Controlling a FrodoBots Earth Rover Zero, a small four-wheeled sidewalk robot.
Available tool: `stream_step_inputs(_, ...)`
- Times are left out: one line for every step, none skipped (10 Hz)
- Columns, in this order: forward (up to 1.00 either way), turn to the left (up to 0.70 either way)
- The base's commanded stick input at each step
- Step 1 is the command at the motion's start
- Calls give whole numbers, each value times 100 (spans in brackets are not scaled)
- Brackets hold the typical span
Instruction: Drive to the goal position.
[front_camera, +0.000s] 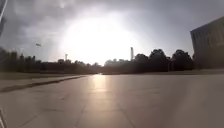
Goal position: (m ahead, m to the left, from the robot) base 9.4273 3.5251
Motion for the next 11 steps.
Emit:
stream_step_inputs(70, 0)
stream_step_inputs(70, 0)
stream_step_inputs(70, 0)
stream_step_inputs(70, 0)
stream_step_inputs(70, 0)
stream_step_inputs(70, 0)
stream_step_inputs(70, 3)
stream_step_inputs(70, 35)
stream_step_inputs(70, 26)
stream_step_inputs(70, 0)
stream_step_inputs(70, 0)
